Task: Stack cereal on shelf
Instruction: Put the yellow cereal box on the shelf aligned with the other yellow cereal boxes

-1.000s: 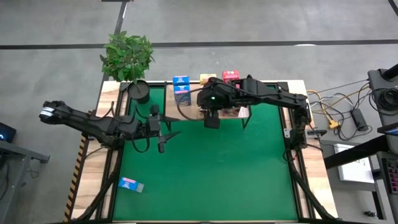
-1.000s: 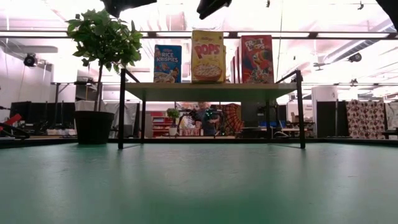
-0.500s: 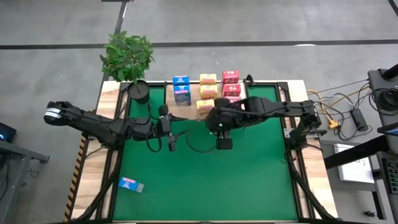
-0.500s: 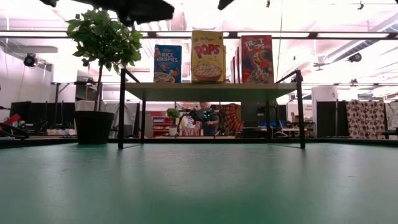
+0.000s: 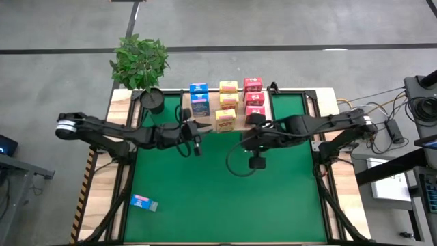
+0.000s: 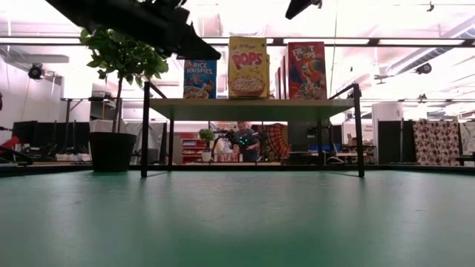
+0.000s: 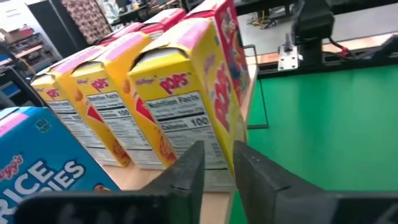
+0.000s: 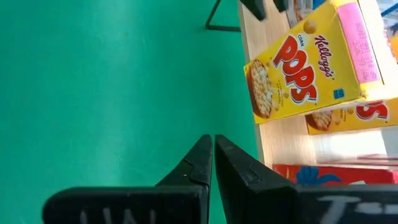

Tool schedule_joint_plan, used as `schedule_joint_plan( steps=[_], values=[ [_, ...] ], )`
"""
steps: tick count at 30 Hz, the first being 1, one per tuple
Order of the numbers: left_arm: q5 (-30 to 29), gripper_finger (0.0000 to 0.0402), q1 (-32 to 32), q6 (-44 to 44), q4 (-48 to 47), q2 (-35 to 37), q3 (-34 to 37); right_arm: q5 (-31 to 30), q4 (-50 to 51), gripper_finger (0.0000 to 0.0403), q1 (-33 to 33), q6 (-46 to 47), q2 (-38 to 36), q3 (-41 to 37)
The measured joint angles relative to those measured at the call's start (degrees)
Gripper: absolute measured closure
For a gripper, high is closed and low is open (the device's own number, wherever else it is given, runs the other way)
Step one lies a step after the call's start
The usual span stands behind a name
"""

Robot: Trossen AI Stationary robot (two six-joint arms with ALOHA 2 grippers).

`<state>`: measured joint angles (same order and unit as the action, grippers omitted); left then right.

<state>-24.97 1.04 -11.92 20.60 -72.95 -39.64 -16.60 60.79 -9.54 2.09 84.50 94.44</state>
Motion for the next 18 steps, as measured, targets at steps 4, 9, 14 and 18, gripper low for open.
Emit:
schedule_joint_plan(
  steps=[4,9,14,18],
  values=[
    [0.0,0.0369,-0.4,0.0,1.2,-1.1,0.0,0.0,-4.3,0.0394,0.0,-0.6,-4.0,-6.6],
    [0.0,0.0399,-0.4,0.2,1.9,-2.0,0.0,0.0,-16.6,0.0394,0.0,-3.5,-9.6,-17.7],
    [0.0,0.0401,-0.4,0.9,2.6,-3.4,0.0,0.0,-27.5,0.0394,0.0,-6.9,-14.4,-27.7],
    [0.0,0.0401,-0.4,2.2,3.5,-4.7,0.0,0.0,-37.0,0.0394,0.0,-9.7,-17.2,-34.5]
  ],
)
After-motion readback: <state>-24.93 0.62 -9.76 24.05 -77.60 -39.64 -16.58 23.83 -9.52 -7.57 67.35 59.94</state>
